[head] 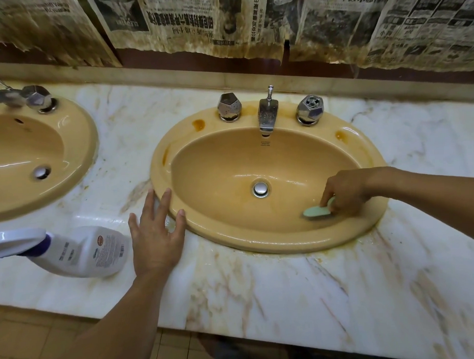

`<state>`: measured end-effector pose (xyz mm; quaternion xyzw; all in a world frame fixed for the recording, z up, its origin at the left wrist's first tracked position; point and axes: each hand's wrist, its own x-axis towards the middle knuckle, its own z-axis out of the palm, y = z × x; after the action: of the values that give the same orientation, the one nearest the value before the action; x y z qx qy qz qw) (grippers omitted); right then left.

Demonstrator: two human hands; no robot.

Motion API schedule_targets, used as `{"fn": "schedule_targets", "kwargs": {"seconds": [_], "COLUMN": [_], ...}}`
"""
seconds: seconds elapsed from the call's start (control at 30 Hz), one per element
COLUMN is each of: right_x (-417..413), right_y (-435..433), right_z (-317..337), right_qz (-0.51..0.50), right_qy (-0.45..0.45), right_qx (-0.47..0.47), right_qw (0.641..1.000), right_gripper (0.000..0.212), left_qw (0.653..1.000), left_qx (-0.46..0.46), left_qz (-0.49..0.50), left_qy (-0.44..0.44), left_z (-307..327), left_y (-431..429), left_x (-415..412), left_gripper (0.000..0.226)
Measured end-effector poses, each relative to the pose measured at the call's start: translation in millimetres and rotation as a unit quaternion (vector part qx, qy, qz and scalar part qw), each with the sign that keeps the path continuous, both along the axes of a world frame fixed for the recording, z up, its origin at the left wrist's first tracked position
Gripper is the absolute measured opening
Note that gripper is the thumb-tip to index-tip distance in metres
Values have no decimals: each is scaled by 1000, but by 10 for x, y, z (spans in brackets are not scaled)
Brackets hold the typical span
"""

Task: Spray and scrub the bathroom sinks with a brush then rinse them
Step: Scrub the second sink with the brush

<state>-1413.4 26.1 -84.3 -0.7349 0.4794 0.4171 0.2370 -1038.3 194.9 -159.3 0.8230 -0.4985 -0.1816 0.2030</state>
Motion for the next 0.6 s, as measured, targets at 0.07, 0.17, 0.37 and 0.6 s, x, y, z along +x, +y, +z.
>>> {"fn": "schedule_targets", "kwargs": {"seconds": [0.07, 0.17, 0.37, 0.6], "right_x": [-41, -27, -38, -294], "right_y": [-21, 10, -24, -190], "right_z": [-35, 11, 37, 254], "right_qz": [22, -20, 29, -231], "right_qy": [18, -3, 36, -112], "right_qx": [-46, 40, -44, 192], "right_qw": [999, 999, 998, 947], "right_gripper": [38, 35, 37, 23], "left_qw": [1000, 1000, 1000, 1000], "left_qx": [1, 2, 2, 2], "left_qz": [-1, -4, 8, 9], "left_qy": [-6, -14, -3, -2], "left_z": [0, -14, 7, -1], "left_y": [-4, -10, -2, -5], "left_x": [3, 21, -17, -18], "left_gripper": [62, 62, 55, 54]}}
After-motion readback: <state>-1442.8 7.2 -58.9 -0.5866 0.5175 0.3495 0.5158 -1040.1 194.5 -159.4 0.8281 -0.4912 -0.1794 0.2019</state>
